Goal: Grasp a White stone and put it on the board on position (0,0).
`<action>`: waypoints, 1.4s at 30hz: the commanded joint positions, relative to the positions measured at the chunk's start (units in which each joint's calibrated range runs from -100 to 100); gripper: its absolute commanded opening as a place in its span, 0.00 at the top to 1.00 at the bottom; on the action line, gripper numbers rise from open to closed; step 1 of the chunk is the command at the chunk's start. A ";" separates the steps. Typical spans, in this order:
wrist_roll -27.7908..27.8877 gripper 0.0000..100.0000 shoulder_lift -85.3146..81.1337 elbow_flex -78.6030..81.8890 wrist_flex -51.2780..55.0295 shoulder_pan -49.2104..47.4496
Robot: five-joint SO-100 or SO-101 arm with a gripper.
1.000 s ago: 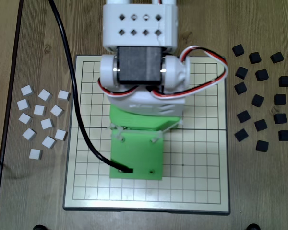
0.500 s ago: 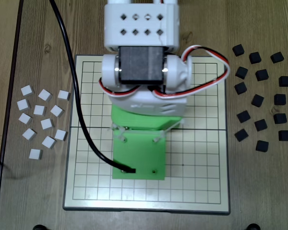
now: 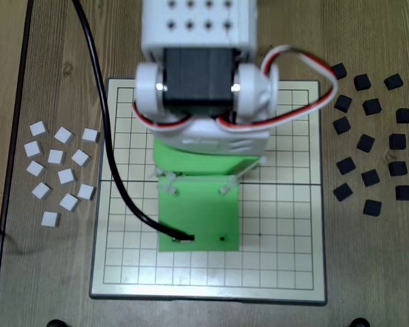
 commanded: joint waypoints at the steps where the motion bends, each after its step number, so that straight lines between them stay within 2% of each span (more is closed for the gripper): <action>1: 0.54 0.89 -6.63 -7.61 0.94 -1.32; 20: 1.17 0.91 -7.82 -4.81 -0.46 -0.86; 26: 2.00 0.92 -19.01 7.94 -2.36 -0.32; 42: 0.49 0.93 -61.65 52.29 -4.84 0.60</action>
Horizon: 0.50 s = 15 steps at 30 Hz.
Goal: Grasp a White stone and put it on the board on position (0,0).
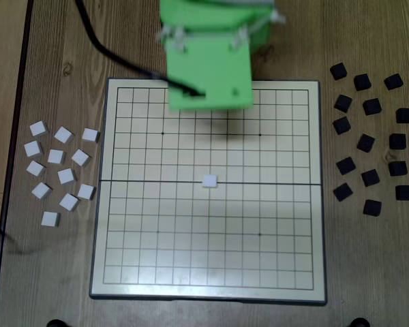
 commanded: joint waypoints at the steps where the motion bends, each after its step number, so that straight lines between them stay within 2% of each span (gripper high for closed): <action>1: -0.15 0.93 -13.37 8.21 -1.84 1.35; 15: 0.10 0.94 -35.66 36.52 -10.36 2.44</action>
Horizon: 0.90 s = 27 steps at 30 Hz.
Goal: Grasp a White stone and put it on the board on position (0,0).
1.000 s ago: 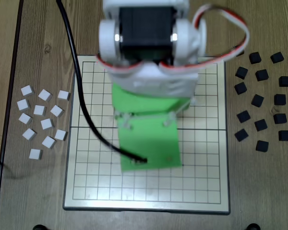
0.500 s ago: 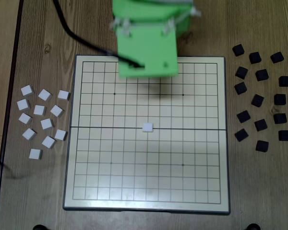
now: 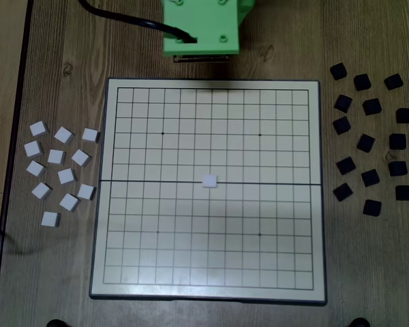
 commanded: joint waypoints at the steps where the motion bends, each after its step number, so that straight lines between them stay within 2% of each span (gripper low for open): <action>1: -0.10 0.94 -6.19 5.08 -2.44 0.39; 12: -0.15 0.94 -16.44 18.32 -2.36 0.48; 27: 3.22 0.94 -27.04 23.92 7.48 1.03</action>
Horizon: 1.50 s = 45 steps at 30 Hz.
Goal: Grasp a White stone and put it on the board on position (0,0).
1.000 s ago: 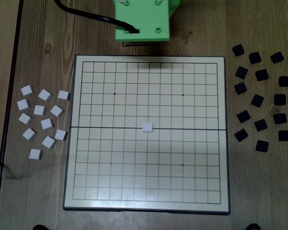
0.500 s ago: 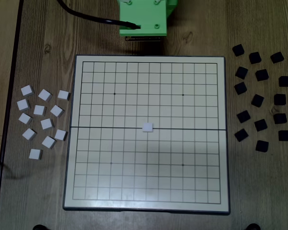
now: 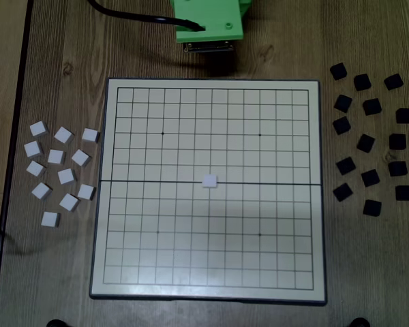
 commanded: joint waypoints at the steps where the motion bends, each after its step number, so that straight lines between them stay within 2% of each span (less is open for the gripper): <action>1: 0.78 0.94 -1.87 2.08 2.56 0.57; 6: 1.37 0.94 -2.72 6.33 0.66 0.75; 14: 1.27 0.94 -4.75 6.43 4.71 0.20; 45: 2.93 0.93 -5.85 6.43 4.96 1.39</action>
